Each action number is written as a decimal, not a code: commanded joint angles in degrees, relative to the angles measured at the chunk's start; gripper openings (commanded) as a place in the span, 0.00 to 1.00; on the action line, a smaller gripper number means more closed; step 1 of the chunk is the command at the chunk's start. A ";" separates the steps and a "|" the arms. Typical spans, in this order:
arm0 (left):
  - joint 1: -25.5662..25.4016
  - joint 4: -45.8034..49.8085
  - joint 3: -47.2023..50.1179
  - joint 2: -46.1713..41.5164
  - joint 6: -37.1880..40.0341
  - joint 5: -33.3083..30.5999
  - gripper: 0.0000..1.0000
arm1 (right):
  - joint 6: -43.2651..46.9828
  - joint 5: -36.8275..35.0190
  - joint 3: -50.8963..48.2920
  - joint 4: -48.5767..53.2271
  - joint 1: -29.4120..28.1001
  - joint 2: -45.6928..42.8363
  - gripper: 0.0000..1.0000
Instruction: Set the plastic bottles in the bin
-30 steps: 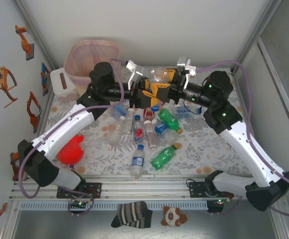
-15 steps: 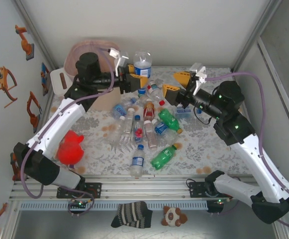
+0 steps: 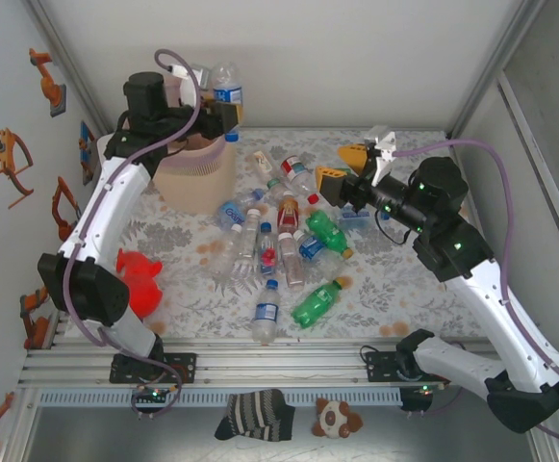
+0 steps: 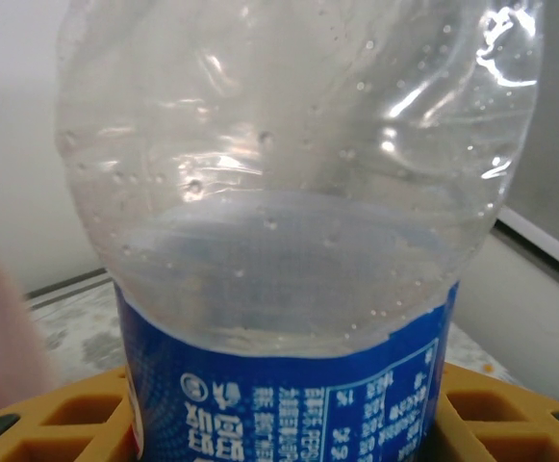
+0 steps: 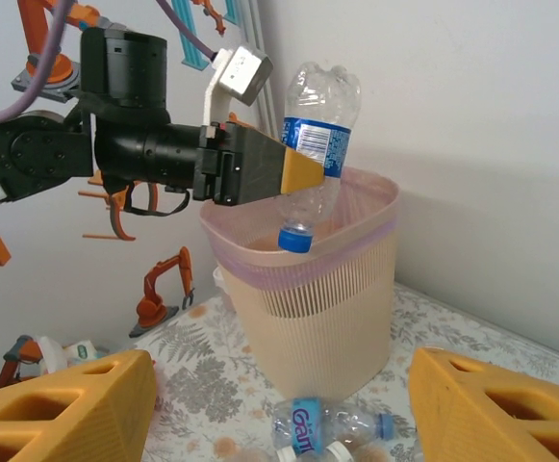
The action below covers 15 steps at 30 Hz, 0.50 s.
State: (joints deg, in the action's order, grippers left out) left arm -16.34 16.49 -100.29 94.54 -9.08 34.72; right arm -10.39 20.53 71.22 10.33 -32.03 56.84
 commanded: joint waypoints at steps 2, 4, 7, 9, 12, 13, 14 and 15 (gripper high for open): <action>4.47 1.88 -3.00 1.69 -1.51 -3.52 0.46 | 1.01 -1.02 0.71 0.78 0.04 -0.94 0.69; 6.30 1.63 -3.79 2.84 -2.74 -3.43 0.46 | 1.08 -1.09 1.04 1.09 -0.05 -0.83 0.69; 8.43 1.59 -4.99 4.62 -3.81 -3.34 0.46 | 1.03 -1.46 1.11 1.30 -0.05 -0.94 0.69; 9.41 2.21 -6.08 6.16 -4.18 -3.13 0.46 | 0.91 -1.68 1.11 1.36 0.02 -0.99 0.69; 10.18 4.88 -8.40 9.28 -3.16 -1.78 0.46 | 0.79 -1.88 1.44 1.71 -0.04 -1.03 0.69; 10.27 6.49 -9.44 10.53 -2.49 -1.51 0.46 | 0.81 -2.05 1.58 1.92 -0.05 -1.03 0.68; 10.27 8.41 -10.71 11.93 -1.53 -1.45 0.46 | 0.79 -2.24 1.64 2.06 0.02 -1.11 0.68; 10.27 10.14 -11.84 13.04 -0.88 -1.42 0.46 | 0.77 -2.40 1.64 2.22 -0.05 -1.20 0.68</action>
State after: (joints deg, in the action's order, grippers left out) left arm -6.13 21.26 -108.92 105.32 -11.68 31.57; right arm -10.39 19.57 71.24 12.29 -32.03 56.73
